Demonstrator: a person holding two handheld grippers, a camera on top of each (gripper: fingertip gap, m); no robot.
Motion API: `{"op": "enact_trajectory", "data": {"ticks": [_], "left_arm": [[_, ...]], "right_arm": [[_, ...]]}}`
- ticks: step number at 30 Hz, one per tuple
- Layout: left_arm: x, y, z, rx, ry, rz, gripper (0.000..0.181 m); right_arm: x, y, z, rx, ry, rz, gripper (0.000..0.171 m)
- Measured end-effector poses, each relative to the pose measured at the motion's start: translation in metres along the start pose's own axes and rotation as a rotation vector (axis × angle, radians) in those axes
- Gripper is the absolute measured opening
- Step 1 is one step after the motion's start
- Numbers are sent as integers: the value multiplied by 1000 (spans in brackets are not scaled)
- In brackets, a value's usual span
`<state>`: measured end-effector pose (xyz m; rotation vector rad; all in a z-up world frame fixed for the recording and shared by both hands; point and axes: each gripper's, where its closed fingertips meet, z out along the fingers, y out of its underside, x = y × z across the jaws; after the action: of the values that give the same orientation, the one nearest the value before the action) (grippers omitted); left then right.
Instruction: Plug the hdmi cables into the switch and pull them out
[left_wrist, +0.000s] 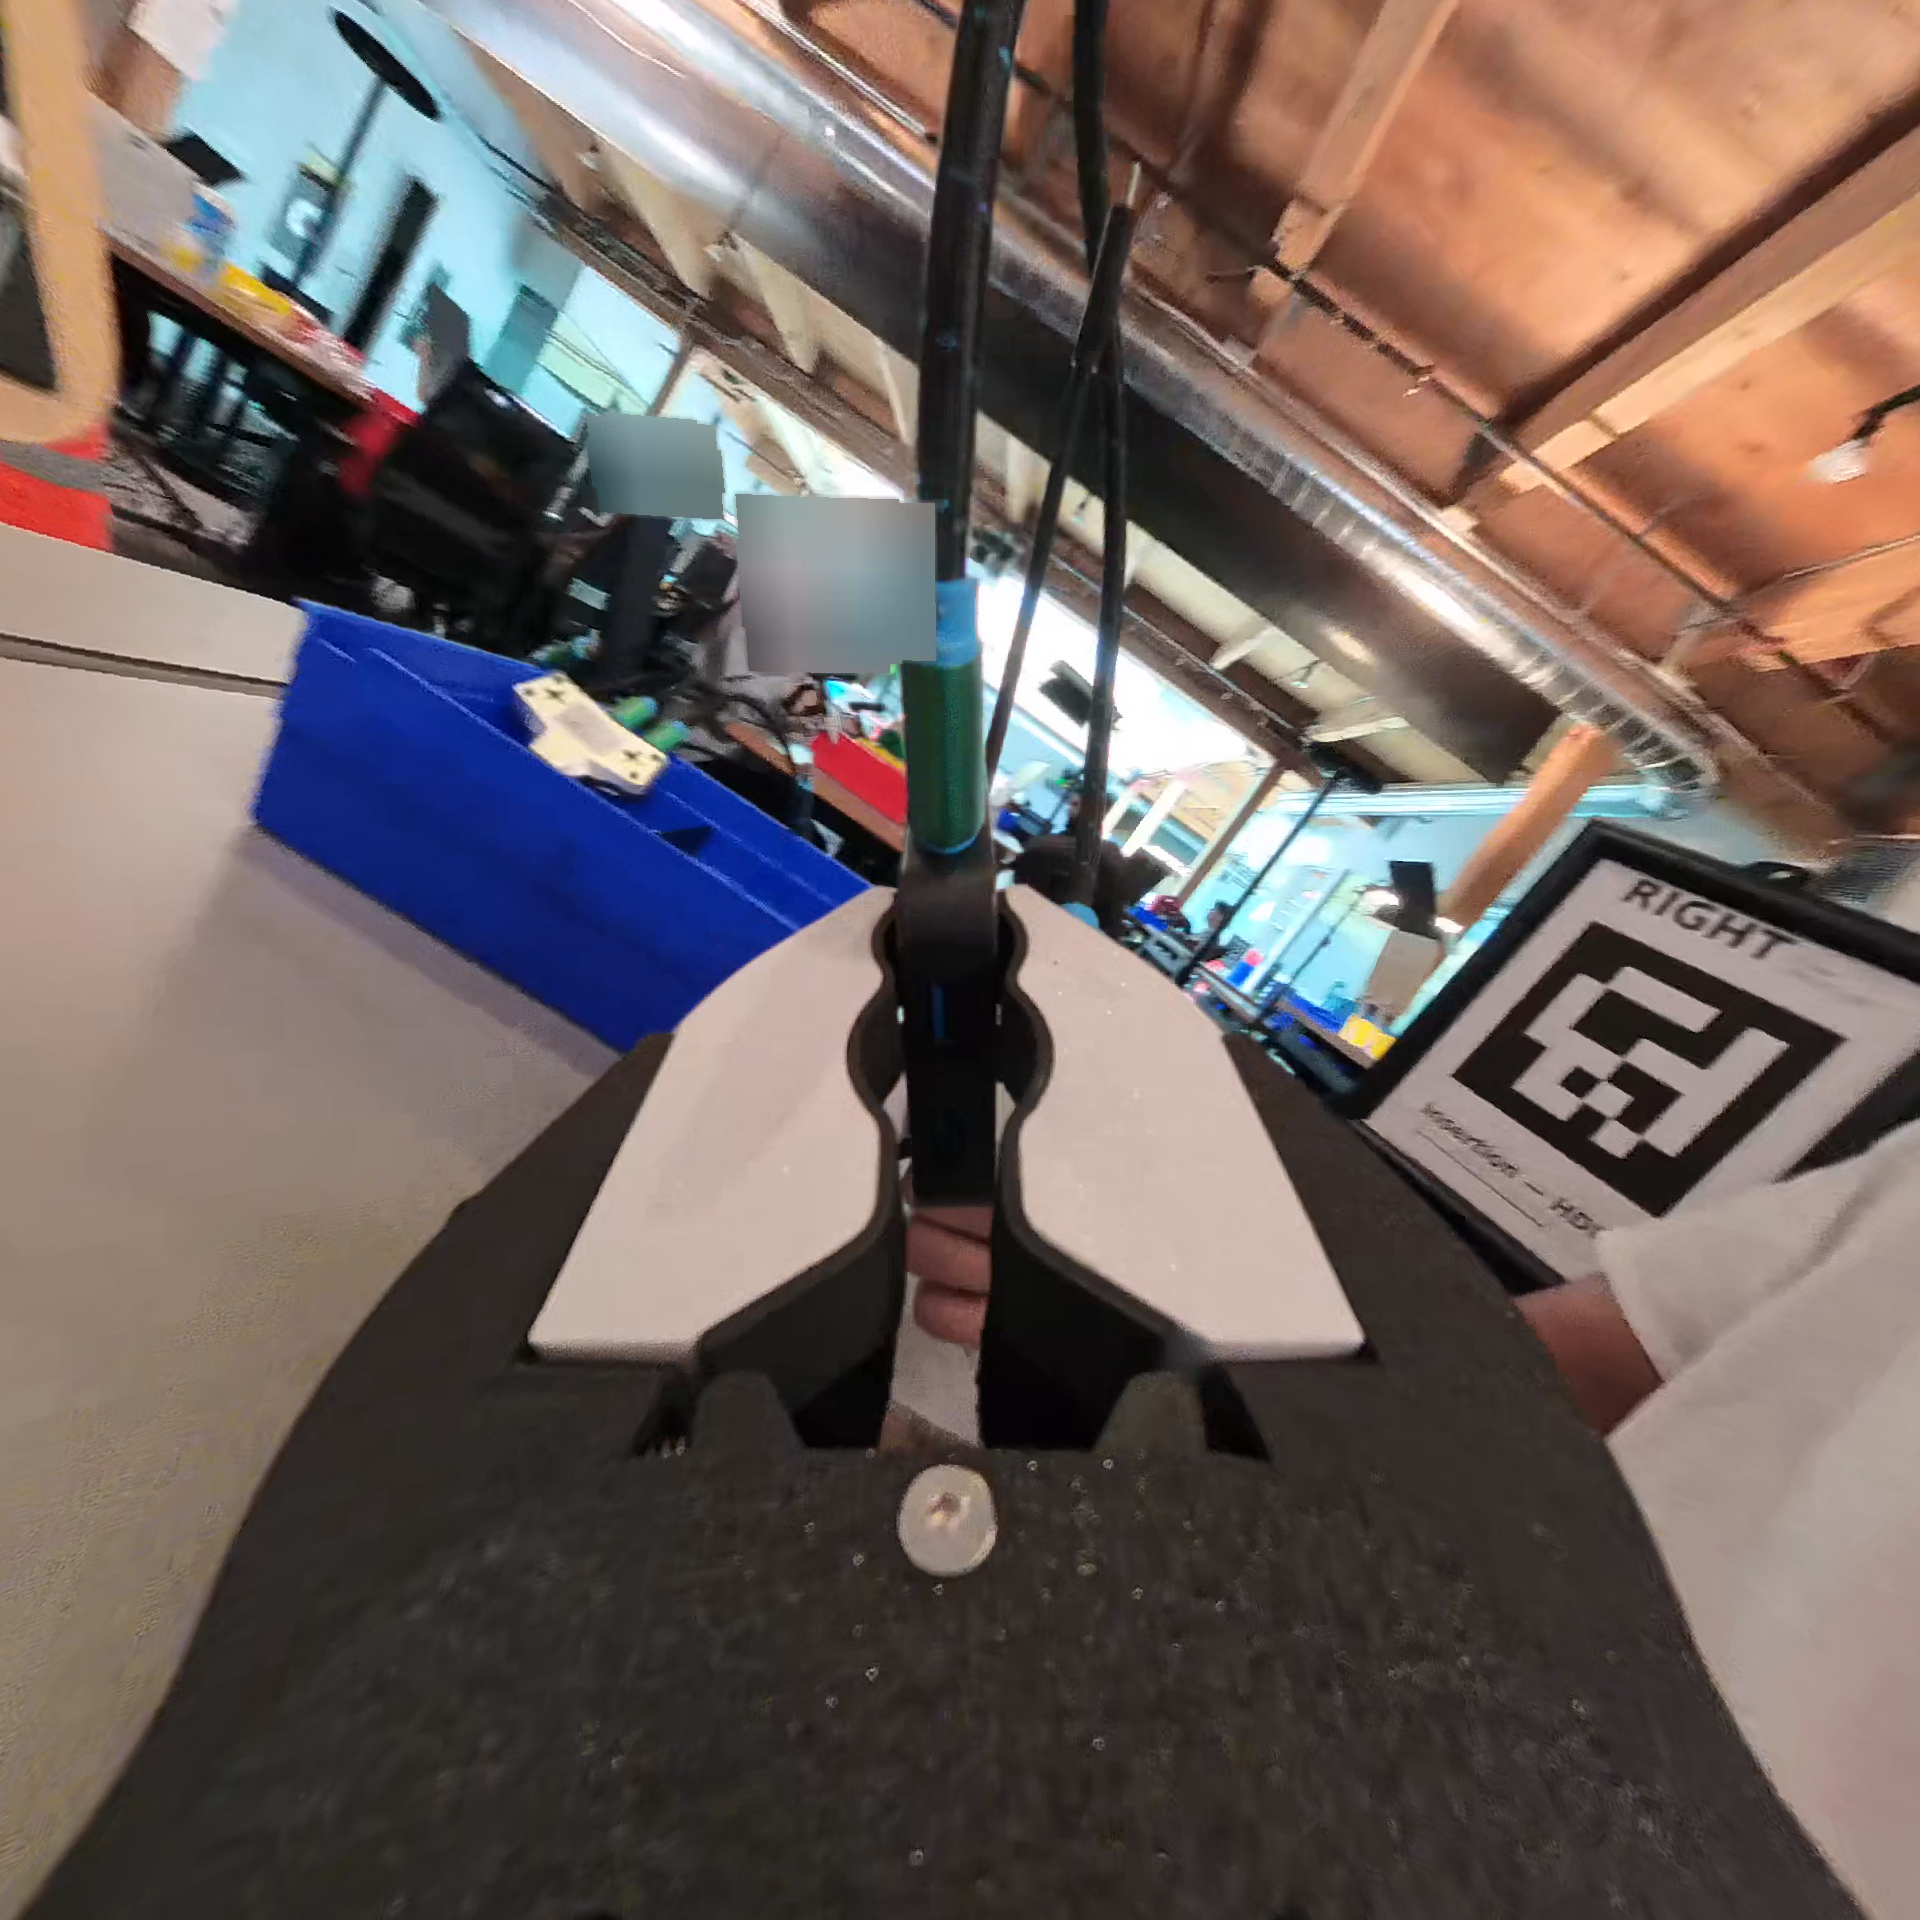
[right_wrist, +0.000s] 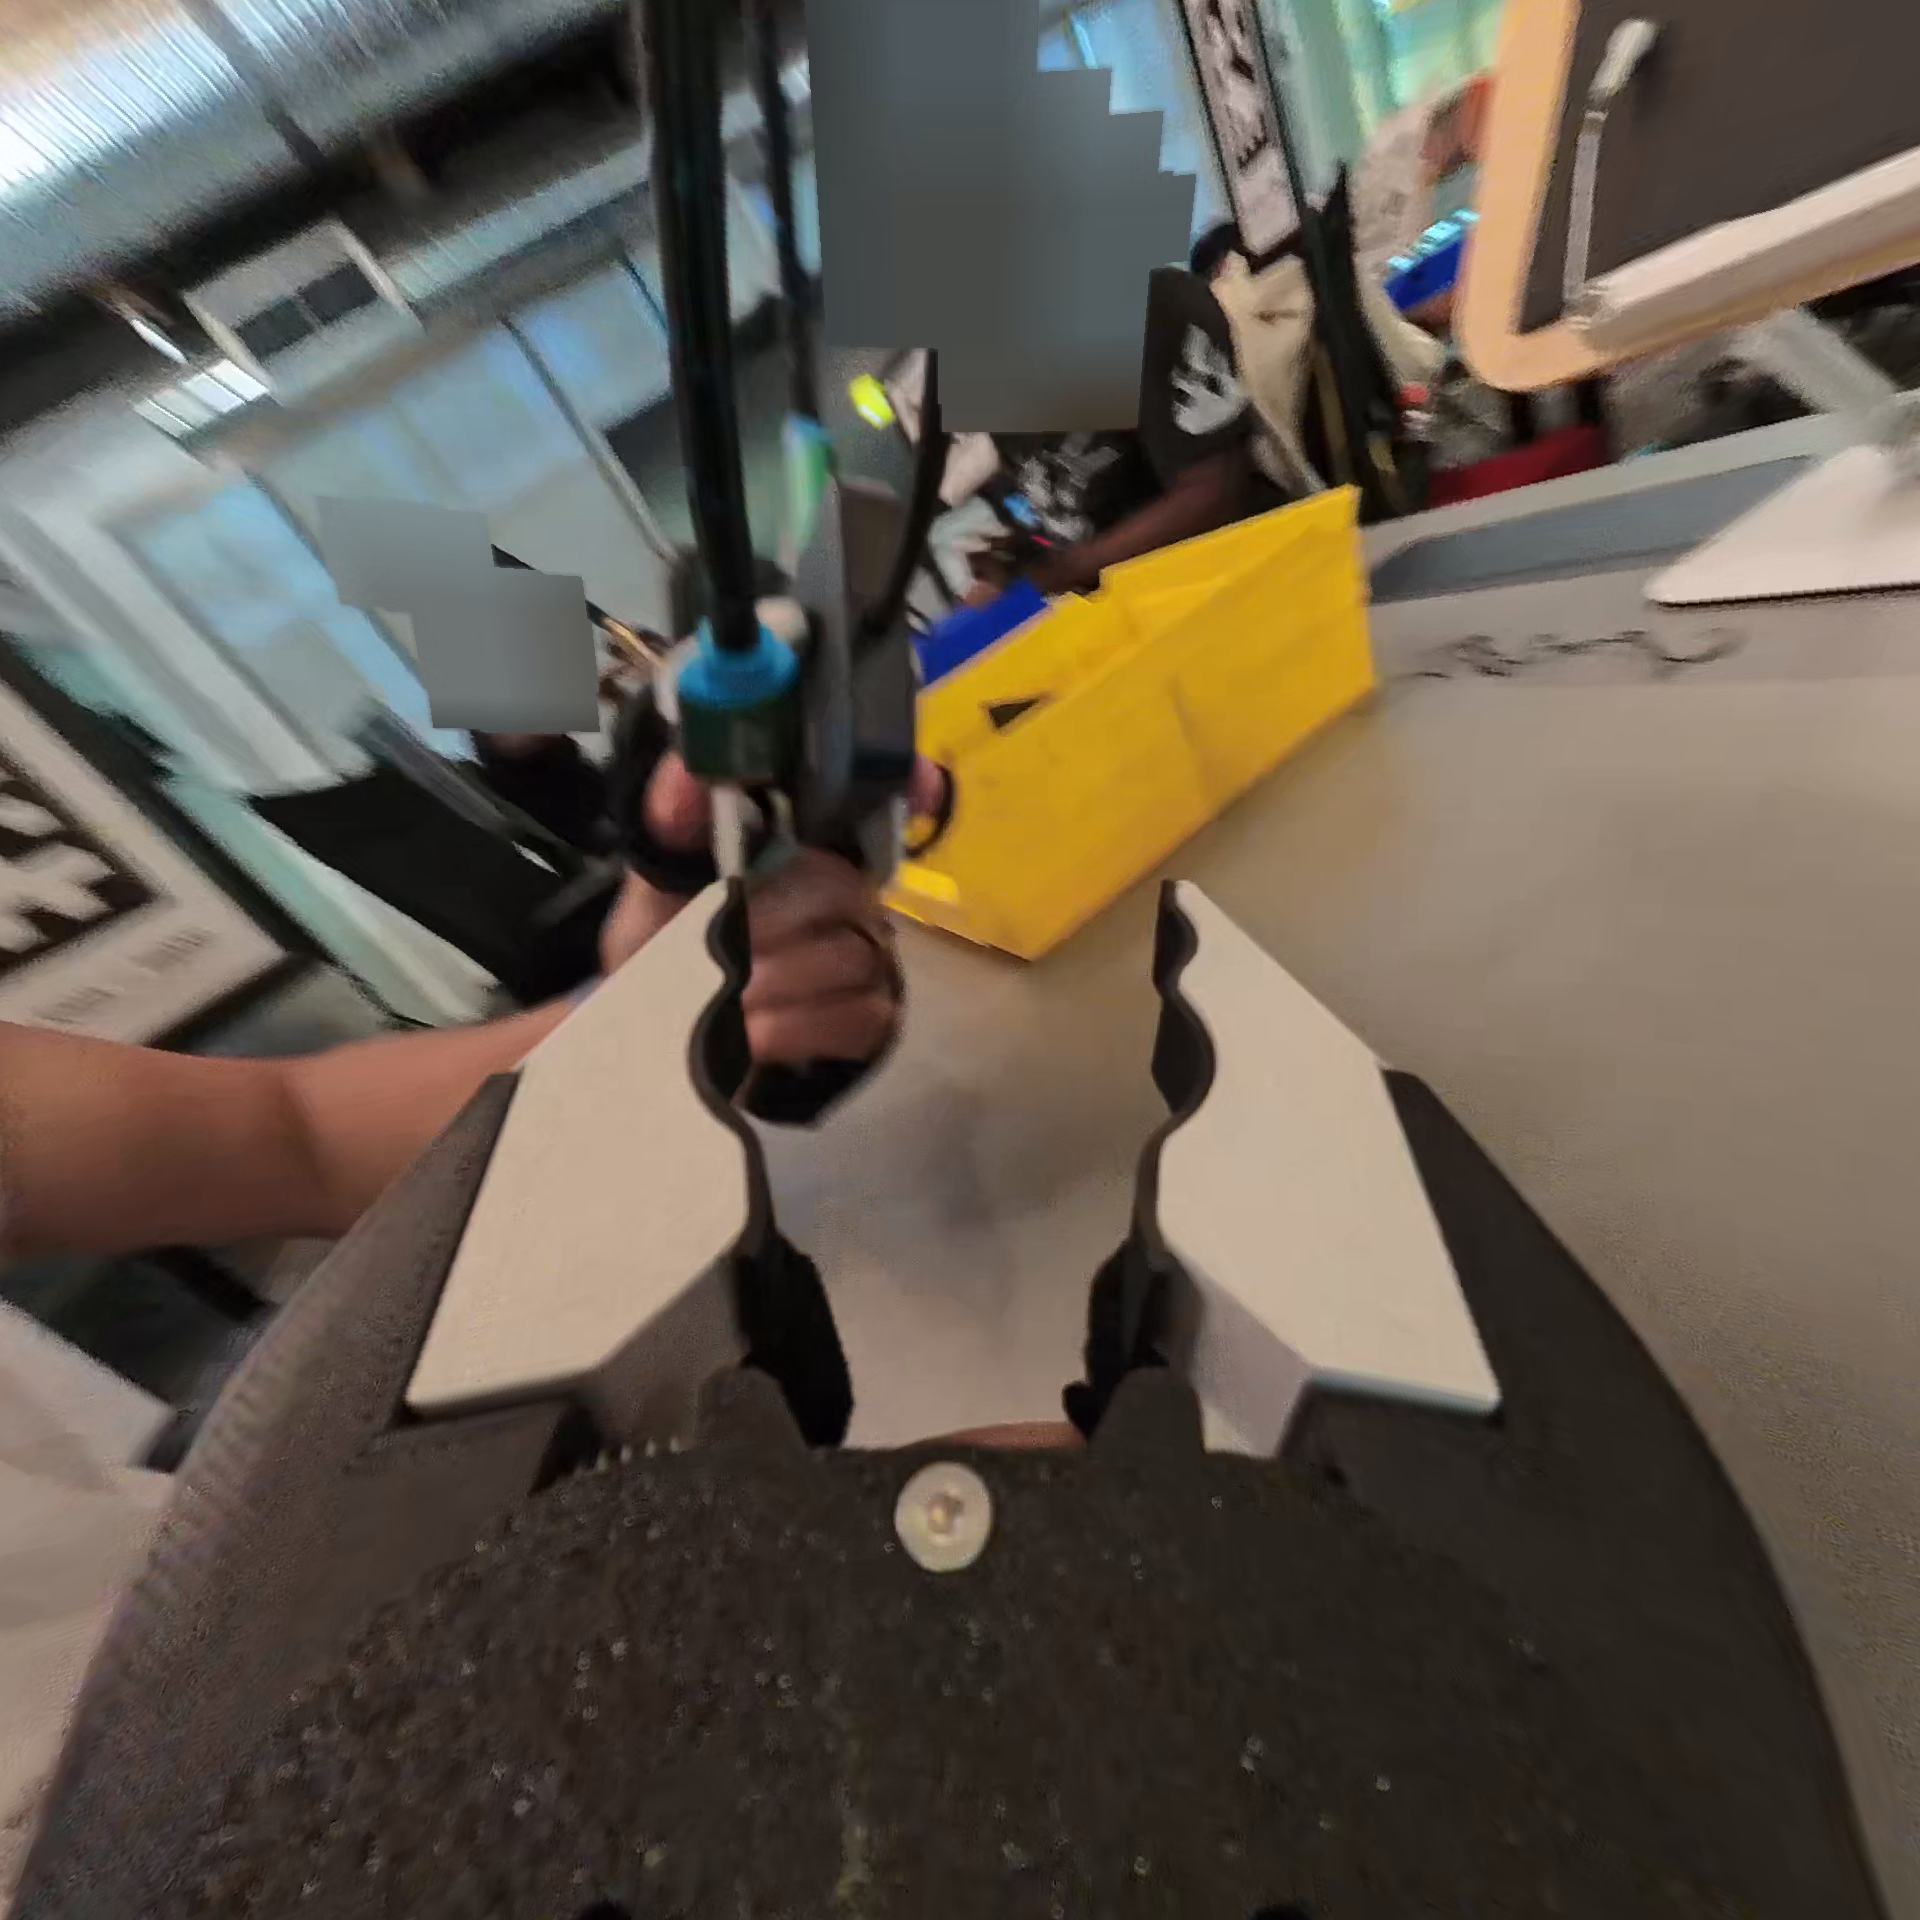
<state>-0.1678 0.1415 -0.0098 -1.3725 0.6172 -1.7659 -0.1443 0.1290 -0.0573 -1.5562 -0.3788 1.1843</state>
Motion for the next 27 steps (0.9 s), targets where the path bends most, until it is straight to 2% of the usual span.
{"op": "enact_trajectory", "data": {"ticks": [4,6,13,20,24,27], "left_arm": [[13,21,16,-38,51,-5,13],[15,25,19,-37,62,-16,13],[17,30,23,-37,88,-40,14],[17,39,21,-117,52,45,45],[12,38,6,-140,-24,75,45],[18,43,-15,-154,-66,93,43]], "right_arm": [[-30,-11,4,59,-162,106,72],[-37,-16,-1,89,-225,127,36],[-36,-15,-8,50,-269,181,29],[-25,-22,-13,98,-238,237,27],[-13,-47,-29,131,-172,192,27],[-2,-88,-54,155,-73,100,28]]}}
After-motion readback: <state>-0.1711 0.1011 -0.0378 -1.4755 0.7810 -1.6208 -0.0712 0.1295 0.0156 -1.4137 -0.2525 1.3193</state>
